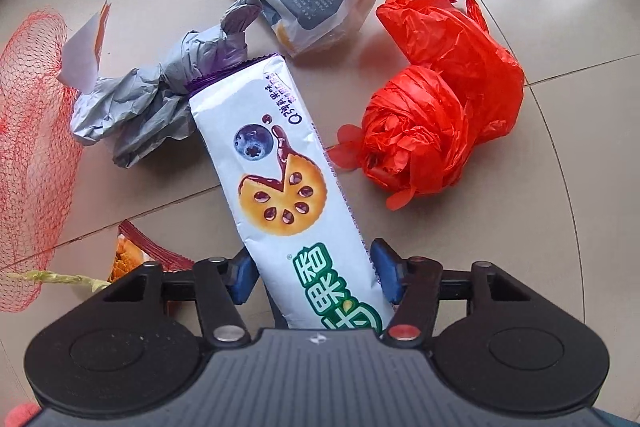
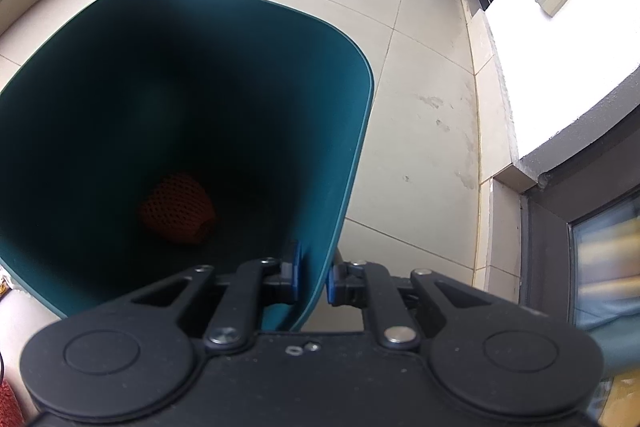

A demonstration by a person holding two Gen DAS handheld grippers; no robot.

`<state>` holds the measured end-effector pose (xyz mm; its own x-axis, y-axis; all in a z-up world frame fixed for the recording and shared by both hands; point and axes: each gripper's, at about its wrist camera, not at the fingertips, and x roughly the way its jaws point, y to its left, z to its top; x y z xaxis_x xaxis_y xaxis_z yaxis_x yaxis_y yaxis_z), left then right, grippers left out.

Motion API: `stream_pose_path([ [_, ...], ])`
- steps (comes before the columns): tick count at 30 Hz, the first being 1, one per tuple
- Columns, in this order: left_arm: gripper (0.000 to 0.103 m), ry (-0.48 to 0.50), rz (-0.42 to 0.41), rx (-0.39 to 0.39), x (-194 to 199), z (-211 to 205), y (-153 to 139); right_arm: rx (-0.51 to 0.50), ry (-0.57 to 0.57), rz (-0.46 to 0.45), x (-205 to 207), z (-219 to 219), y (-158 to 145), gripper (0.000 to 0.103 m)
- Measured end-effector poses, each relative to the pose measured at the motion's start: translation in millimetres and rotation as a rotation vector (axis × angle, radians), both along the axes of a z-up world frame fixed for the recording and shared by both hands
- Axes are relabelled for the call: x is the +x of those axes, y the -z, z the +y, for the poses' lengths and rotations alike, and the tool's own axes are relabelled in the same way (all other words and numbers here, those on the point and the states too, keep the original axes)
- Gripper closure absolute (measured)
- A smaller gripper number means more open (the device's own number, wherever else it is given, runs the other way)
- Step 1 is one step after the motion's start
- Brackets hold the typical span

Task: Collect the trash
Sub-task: 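Grasp the white-and-purple snack wrapper with the left tool, then carry the snack wrapper over the wastebasket with the left tool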

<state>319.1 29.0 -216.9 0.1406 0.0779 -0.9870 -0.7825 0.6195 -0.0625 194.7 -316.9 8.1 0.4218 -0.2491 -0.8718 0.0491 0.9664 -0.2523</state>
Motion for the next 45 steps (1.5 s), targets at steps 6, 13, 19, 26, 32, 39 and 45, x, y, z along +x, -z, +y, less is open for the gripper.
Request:
stream_pose_path([
  [6, 0.053, 0.029, -0.017, 0.023, -14, 3, -13, -0.004, -0.008, 0.002, 0, 1, -1, 0.091],
  [13, 0.053, 0.179, -0.06, 0.087, -23, -13, -47, -0.008, -0.029, 0.008, 0, 0, -2, 0.091],
  [19, 0.053, 0.325, -0.088, 0.126, -28, -40, -82, -0.013, -0.041, 0.015, 1, 1, -2, 0.091],
  [26, 0.053, 0.495, -0.127, 0.164, -32, -76, -135, -0.007, -0.042, 0.016, 1, 1, 0, 0.091],
  [32, 0.053, 0.62, -0.16, 0.195, -41, -104, -189, 0.003, -0.041, 0.005, -2, -3, 1, 0.092],
  [39, 0.053, 0.801, -0.173, 0.212, -54, -149, -239, 0.031, -0.039, 0.014, 0, -11, -1, 0.093],
  [45, 0.053, 0.905, -0.213, 0.2, -62, -192, -276, 0.029, -0.056, 0.011, 0, -12, 2, 0.093],
])
